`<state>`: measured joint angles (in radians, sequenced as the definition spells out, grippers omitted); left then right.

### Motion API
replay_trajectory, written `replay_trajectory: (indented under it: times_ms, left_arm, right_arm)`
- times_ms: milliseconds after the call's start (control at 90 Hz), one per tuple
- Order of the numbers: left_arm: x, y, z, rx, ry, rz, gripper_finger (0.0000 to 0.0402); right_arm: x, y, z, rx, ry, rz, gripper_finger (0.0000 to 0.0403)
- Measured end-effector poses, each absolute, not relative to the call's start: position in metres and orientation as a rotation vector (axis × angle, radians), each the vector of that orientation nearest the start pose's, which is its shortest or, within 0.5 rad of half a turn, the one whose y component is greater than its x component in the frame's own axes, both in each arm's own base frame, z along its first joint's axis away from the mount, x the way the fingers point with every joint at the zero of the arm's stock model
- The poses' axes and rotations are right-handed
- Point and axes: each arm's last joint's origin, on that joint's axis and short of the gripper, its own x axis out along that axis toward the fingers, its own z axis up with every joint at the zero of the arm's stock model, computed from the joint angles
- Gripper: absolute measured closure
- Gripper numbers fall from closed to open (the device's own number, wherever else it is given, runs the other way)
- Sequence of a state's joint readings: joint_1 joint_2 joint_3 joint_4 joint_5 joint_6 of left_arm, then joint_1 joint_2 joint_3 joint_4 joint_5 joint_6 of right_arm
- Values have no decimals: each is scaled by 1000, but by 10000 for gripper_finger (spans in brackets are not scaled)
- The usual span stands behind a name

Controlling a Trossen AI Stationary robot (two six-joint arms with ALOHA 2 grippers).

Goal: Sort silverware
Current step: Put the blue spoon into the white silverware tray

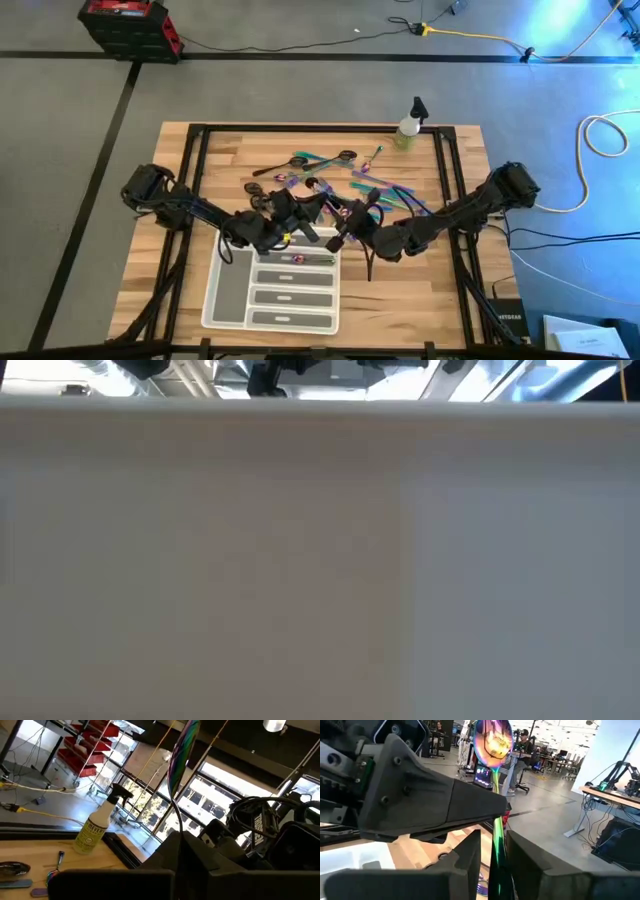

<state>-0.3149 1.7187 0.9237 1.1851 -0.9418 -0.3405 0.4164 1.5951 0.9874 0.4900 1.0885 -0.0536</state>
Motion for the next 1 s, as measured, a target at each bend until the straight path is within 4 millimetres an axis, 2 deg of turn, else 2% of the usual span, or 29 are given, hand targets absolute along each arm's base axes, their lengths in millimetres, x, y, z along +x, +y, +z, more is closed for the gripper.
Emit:
replay_trajectory:
  times_ms: [167, 500, 1000]
  left_arm:
    - [342, -87, 264, -560, -426, 562, 402]
    - [342, -87, 264, -559, -425, 563, 401]
    - [342, -87, 263, -554, -415, 565, 401]
  right_arm:
    - [324, 115, 267, -135, 106, -669, 333]
    - [324, 115, 267, -161, 117, -668, 393]
    - [323, 115, 267, -164, 121, -668, 398]
